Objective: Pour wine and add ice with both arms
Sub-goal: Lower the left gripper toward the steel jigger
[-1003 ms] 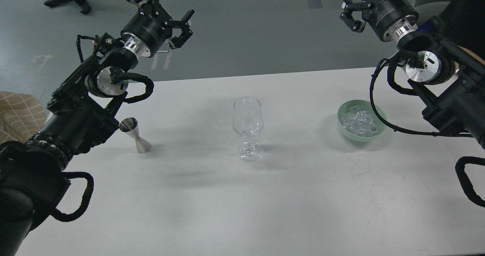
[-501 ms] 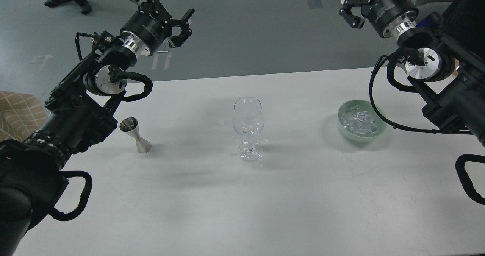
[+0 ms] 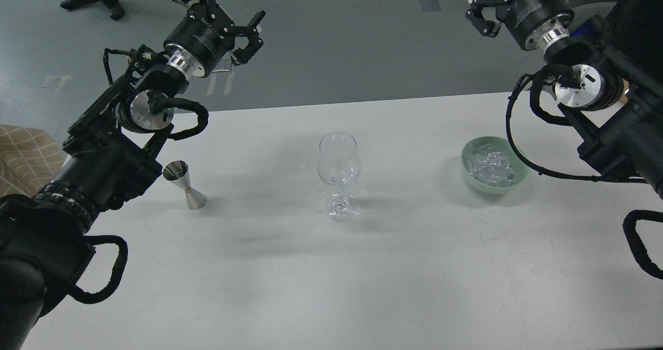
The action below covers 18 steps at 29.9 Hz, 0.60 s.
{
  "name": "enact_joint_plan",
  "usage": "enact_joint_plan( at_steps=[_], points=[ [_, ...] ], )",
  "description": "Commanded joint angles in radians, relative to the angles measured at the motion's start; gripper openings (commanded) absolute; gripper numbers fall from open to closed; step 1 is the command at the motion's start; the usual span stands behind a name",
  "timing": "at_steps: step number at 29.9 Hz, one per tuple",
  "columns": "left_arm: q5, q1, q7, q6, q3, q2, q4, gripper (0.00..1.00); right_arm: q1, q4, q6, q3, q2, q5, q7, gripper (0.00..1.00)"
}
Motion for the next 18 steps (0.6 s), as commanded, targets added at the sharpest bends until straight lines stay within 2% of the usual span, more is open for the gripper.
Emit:
enact_joint_plan(
  at_steps=[1,5,8,11,16,18],
  points=[
    [-0.003,0.000,0.004,0.000,-0.002,0.008,0.000,0.99,0.000,0.001,-0.001,0.000,0.001,0.000,-0.002,1.00],
    [-0.047,0.003,0.030,0.000,-0.024,0.039,-0.009,0.99,-0.001,0.001,-0.007,-0.006,0.001,0.000,-0.003,1.00],
    [-0.081,0.019,0.061,0.009,-0.036,0.088,-0.067,0.99,0.000,0.001,-0.007,-0.006,0.001,0.000,-0.005,1.00],
    [-0.151,0.086,0.072,0.026,-0.036,0.178,-0.196,0.99,0.002,0.003,-0.007,-0.006,0.001,0.000,-0.008,1.00],
    [-0.280,0.195,0.083,0.153,-0.044,0.319,-0.409,0.99,0.000,0.003,-0.010,-0.008,0.001,0.000,-0.012,1.00],
    [-0.377,0.273,0.102,0.202,-0.074,0.400,-0.513,0.99,0.000,0.003,-0.010,-0.009,0.001,-0.002,-0.012,1.00]
  ],
)
